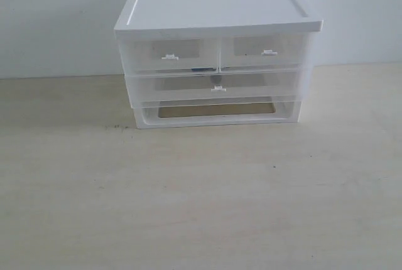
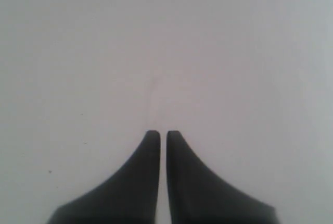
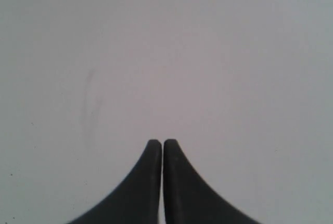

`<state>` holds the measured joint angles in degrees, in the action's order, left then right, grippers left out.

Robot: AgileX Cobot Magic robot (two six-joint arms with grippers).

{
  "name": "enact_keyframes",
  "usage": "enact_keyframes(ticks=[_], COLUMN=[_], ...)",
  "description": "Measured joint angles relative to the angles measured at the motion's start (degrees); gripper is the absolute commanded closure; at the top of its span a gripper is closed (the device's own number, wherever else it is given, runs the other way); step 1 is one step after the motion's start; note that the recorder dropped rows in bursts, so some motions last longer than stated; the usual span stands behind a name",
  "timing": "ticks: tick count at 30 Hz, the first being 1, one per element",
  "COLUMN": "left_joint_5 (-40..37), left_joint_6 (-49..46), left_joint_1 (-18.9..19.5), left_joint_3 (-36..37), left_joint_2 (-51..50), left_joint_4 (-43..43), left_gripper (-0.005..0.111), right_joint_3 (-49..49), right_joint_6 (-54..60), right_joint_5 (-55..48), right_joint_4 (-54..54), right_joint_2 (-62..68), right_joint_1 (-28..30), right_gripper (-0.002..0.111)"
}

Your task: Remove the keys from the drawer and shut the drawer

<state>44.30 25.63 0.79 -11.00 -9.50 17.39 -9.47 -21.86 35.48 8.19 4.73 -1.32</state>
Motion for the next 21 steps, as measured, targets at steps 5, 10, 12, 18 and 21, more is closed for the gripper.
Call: enact_keyframes(ticks=[5,10,12,18,21], left_joint_5=[4.80,14.05,16.06,17.43,17.54], left_joint_6=[7.24,10.13,9.69,4.13,-4.75], left_joint_1=[0.00,0.00,0.00,-0.60,-2.76], left_joint_3=[-7.42,-13.71,-15.37,-19.15,-21.05], left_joint_2=[-13.24,-34.69,-43.17,-61.63,-70.87], left_joint_4=[13.84,31.31,33.23,33.87,34.07], left_gripper=[0.102,0.102,0.102,0.102,0.102], right_joint_3=[-4.00,-7.38,-9.50,-15.92,-19.64], right_joint_6=[-3.16,-9.12,-10.82,-11.76,-12.73], right_joint_5=[-0.15,2.90,5.43,6.67,7.98], right_joint_4=[4.92,13.22,16.82,21.87,25.22], right_joint_2=[13.07,36.83,46.48,65.51,72.99], right_joint_1=[0.00,0.00,0.00,0.00,0.00], right_gripper=[0.108,0.108,0.108,0.108,0.108])
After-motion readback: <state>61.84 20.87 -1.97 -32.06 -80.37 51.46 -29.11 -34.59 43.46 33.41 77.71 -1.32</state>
